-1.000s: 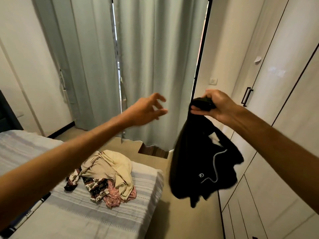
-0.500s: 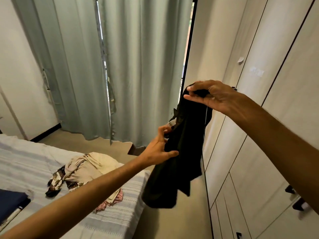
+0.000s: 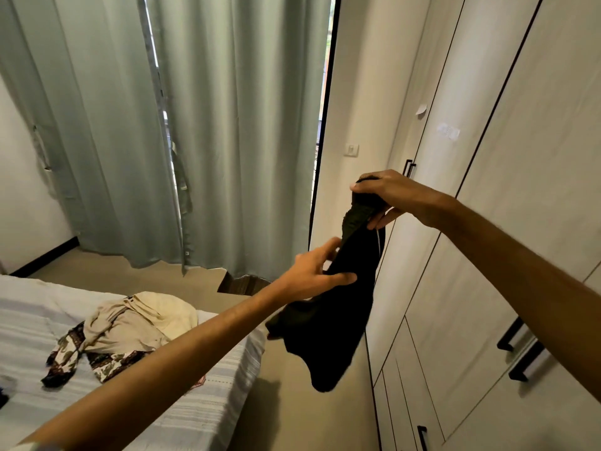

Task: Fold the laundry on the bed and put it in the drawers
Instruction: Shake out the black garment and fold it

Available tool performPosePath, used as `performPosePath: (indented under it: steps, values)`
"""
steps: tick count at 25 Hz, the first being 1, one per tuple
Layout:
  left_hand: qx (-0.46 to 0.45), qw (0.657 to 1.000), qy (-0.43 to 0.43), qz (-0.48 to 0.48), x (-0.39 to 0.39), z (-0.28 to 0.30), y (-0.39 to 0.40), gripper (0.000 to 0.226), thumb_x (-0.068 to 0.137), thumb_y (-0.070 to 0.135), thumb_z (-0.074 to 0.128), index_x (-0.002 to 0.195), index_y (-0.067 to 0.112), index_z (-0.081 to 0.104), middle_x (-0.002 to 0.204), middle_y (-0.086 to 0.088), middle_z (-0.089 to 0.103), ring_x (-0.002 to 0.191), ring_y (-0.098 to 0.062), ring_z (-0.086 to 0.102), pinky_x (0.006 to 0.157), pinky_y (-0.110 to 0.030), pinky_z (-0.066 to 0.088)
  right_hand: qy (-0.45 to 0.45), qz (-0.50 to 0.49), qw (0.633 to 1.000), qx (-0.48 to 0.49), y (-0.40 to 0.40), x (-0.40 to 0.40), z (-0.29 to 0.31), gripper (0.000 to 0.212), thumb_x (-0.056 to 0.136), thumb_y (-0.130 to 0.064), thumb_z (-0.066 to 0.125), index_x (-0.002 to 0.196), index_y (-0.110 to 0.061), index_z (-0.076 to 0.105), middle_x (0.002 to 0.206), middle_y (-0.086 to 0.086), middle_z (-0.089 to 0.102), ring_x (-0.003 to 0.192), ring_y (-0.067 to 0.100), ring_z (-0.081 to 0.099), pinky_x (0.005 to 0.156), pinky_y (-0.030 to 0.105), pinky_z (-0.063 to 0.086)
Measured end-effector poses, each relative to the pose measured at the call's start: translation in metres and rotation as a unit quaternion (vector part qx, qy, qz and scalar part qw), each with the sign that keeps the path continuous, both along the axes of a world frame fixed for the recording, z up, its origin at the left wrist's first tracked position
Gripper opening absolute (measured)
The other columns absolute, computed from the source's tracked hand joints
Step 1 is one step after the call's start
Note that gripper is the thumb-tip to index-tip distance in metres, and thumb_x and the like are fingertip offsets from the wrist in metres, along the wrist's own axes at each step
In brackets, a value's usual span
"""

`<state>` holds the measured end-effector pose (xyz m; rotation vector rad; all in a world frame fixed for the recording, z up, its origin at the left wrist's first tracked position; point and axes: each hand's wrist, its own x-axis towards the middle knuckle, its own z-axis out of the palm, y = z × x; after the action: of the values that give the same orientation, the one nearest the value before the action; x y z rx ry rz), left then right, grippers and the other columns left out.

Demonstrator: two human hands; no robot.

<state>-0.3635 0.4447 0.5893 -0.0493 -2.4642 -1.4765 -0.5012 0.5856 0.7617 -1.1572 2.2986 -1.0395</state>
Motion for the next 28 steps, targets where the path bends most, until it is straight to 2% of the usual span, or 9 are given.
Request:
performPosePath:
  steps: [4,8,10,12,14,17,21,25,28]
  values:
    - [0.043,0.98,-0.114,-0.155,0.001,-0.044,-0.009,0.037,0.1,0.021,0.066,0.135,0.022,0.056,0.121,-0.006,0.064,0.119,-0.026,0.061,0.107,-0.04,0.049,-0.117,-0.051,0.989,-0.073,0.013,-0.038,-0.012,0.023,0.096,-0.029,0.069,0.107,-0.008,0.07,0.1,0.011,0.074,0.096,0.024,0.074,0.07,0.035,0.064]
    - [0.003,0.957,-0.246,-0.154,0.022,-0.046,-0.003,0.018,0.101,0.027,0.066,0.118,0.024,0.063,0.107,0.007,0.066,0.115,-0.023,0.064,0.097,-0.03,0.052,-0.226,-0.119,0.956,-0.144,0.029,-0.071,-0.025,0.01,0.082,-0.017,0.076,0.086,-0.012,0.069,0.082,0.007,0.07,0.081,0.019,0.069,0.063,0.028,0.059]
    - [-0.15,0.945,-0.244,-0.158,0.028,-0.04,0.0,0.024,0.102,0.041,0.062,0.12,0.026,0.062,0.11,0.008,0.066,0.114,-0.02,0.061,0.104,-0.035,0.045,-0.236,-0.097,0.958,-0.129,0.032,-0.078,-0.032,0.007,0.082,-0.01,0.077,0.083,-0.009,0.07,0.082,0.007,0.071,0.082,0.02,0.07,0.065,0.027,0.06]
    - [-0.423,0.863,-0.245,-0.124,0.033,-0.026,0.003,0.044,0.101,0.057,0.054,0.132,0.026,0.058,0.118,0.003,0.065,0.117,-0.022,0.056,0.109,-0.044,0.031,-0.206,-0.05,0.974,-0.083,0.033,-0.081,-0.038,0.007,0.082,0.0,0.074,0.084,-0.005,0.07,0.084,0.009,0.073,0.085,0.022,0.071,0.066,0.028,0.06]
    - [-0.58,0.797,-0.167,-0.032,0.04,-0.013,-0.006,0.044,0.105,0.056,0.044,0.134,0.024,0.053,0.113,-0.002,0.067,0.111,-0.024,0.059,0.104,-0.042,0.03,-0.143,-0.025,0.989,-0.026,0.038,-0.081,-0.041,0.013,0.081,0.007,0.072,0.09,-0.002,0.067,0.085,0.012,0.071,0.085,0.026,0.071,0.066,0.029,0.061]
    - [-0.67,0.74,-0.046,0.045,0.057,-0.003,-0.031,0.04,0.109,0.039,0.042,0.146,0.025,0.038,0.1,-0.003,0.069,0.099,-0.025,0.063,0.095,-0.041,0.036,-0.052,-0.02,0.996,0.064,0.048,-0.09,-0.063,0.028,0.081,0.004,0.077,0.103,-0.002,0.062,0.096,0.016,0.069,0.084,0.03,0.073,0.065,0.031,0.06]
    - [-0.709,0.679,-0.192,0.01,0.076,-0.007,-0.026,0.072,0.11,0.025,0.044,0.159,0.039,-0.007,0.13,-0.015,0.049,0.123,-0.032,0.052,0.118,-0.073,0.02,-0.083,0.021,0.987,0.137,0.05,-0.094,-0.112,0.029,0.084,-0.002,0.077,0.109,-0.006,0.062,0.111,0.019,0.068,0.091,0.029,0.073,0.072,0.034,0.062]
    - [-0.682,0.712,-0.162,-0.054,0.089,-0.037,-0.022,0.078,0.103,0.02,0.062,0.156,0.037,0.008,0.128,-0.015,0.049,0.119,-0.031,0.057,0.116,-0.076,0.024,0.187,-0.049,0.96,0.204,0.033,-0.082,-0.162,0.011,0.091,-0.023,0.073,0.091,-0.013,0.068,0.093,0.01,0.067,0.074,0.027,0.071,0.058,0.037,0.058]
    - [-0.629,0.773,-0.01,-0.083,0.102,-0.062,-0.036,0.075,0.085,0.02,0.082,0.143,0.031,0.035,0.118,-0.006,0.059,0.097,-0.02,0.064,0.089,-0.039,0.052,0.366,-0.065,0.909,0.188,0.017,-0.077,-0.193,0.019,0.094,-0.03,0.062,0.085,-0.013,0.063,0.086,0.007,0.053,0.074,0.029,0.056,0.06,0.032,0.039]
